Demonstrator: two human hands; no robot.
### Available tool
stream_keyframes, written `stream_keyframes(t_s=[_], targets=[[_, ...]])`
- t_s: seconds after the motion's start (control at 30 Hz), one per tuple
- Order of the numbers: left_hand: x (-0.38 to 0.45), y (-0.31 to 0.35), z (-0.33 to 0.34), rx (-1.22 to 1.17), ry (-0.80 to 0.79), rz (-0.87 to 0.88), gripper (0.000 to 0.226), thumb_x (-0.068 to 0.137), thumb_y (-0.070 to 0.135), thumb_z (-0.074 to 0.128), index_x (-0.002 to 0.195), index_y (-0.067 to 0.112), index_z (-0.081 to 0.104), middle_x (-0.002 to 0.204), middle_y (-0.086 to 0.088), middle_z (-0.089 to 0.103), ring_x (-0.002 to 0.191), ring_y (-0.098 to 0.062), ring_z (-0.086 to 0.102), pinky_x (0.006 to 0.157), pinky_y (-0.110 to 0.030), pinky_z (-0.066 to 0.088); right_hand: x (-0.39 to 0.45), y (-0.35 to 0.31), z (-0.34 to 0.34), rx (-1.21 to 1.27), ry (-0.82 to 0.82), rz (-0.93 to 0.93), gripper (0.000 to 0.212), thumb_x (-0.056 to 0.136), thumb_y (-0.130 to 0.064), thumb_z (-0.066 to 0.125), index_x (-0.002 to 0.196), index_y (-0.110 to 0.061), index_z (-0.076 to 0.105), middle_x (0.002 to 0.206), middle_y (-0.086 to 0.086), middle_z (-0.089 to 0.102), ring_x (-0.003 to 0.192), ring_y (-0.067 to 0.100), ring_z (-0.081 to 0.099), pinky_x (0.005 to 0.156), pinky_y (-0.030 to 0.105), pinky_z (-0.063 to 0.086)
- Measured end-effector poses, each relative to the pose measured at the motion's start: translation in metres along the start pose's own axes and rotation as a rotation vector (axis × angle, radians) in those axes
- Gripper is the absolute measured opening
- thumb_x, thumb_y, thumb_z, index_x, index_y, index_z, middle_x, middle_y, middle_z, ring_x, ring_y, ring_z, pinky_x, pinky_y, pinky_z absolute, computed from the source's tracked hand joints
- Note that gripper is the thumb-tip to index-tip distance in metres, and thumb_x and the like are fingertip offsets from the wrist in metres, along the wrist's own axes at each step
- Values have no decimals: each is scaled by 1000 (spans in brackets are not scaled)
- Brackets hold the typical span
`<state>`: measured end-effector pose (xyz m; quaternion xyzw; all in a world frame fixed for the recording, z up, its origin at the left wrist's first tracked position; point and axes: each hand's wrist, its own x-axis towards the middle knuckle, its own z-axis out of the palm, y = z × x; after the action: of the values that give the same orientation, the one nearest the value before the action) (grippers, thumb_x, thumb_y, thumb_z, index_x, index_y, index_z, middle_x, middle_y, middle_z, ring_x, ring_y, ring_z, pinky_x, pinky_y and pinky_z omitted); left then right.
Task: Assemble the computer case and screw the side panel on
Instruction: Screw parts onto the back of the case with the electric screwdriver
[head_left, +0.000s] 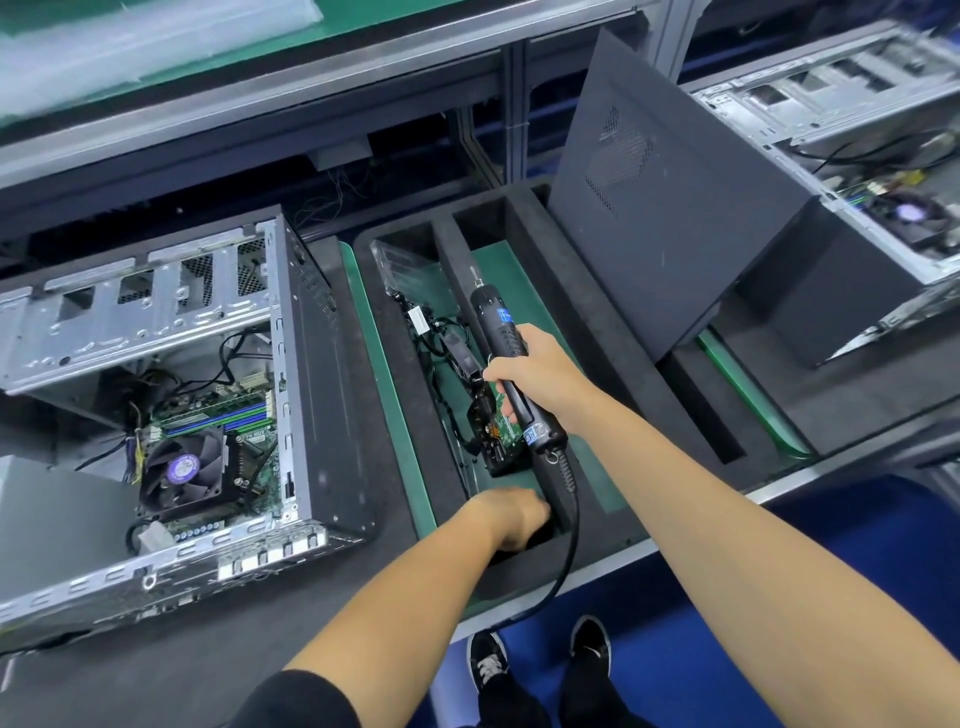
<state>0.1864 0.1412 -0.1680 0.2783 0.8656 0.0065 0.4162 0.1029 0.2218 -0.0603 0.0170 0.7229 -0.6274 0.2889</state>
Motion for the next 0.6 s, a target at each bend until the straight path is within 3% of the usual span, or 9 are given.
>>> stream_keyframes(t_s=[0.03, 0.1, 0.2, 0.3, 0.4, 0.47, 0.6], targets=[[-3, 1, -4, -25, 9, -3, 6, 83, -3, 53, 87, 0, 55, 100, -22, 57, 79, -32, 56, 59, -33, 44, 0, 0, 0, 1, -1, -1, 50, 86, -6, 63, 132, -6, 42, 77, 7, 58, 44, 20, 54, 46, 30, 49], [-7, -2, -14, -135, 37, -19, 20, 80, 2, 61, 67, 6, 46, 82, -17, 56, 59, -23, 49, 46, -27, 38, -2, -2, 0, 1, 0, -9, 38, 85, -6, 63, 119, -8, 45, 79, 8, 57, 44, 20, 54, 46, 30, 49], [-24, -8, -36, -378, 89, -16, 2, 76, 6, 65, 78, 7, 64, 82, -6, 64, 62, -14, 53, 51, -20, 42, -4, -7, 4, 28, 5, -24, 26, 83, -6, 64, 102, -11, 46, 74, 7, 57, 44, 21, 54, 46, 29, 48], [-46, -18, -57, -503, 98, -52, 18, 77, 7, 60, 84, 20, 70, 73, 12, 62, 58, 0, 52, 47, -7, 40, -7, -18, 13, 52, 5, -57, 20, 82, -4, 63, 91, -13, 47, 65, 6, 56, 42, 21, 54, 45, 29, 47], [-69, -26, -73, -532, 148, -35, 19, 79, 9, 63, 74, 27, 67, 79, 7, 68, 54, 9, 51, 48, 0, 35, -14, -32, 23, 58, -7, -110, 21, 81, -5, 64, 92, -12, 47, 65, 8, 57, 42, 22, 53, 44, 28, 47], [-88, -32, -82, -580, 245, -35, 19, 76, 10, 68, 68, 27, 66, 81, 2, 70, 55, 7, 52, 55, -4, 40, -20, -43, 28, 64, -9, -149, 21, 81, -5, 65, 90, -13, 47, 63, 8, 57, 42, 22, 53, 44, 29, 47], [-114, -42, -90, -567, 429, -96, 7, 73, 4, 69, 79, 9, 71, 88, -6, 73, 72, -9, 63, 71, -22, 49, -36, -56, 34, 51, 9, -200, 20, 82, -4, 64, 92, -11, 48, 59, 6, 57, 42, 23, 53, 44, 29, 48]])
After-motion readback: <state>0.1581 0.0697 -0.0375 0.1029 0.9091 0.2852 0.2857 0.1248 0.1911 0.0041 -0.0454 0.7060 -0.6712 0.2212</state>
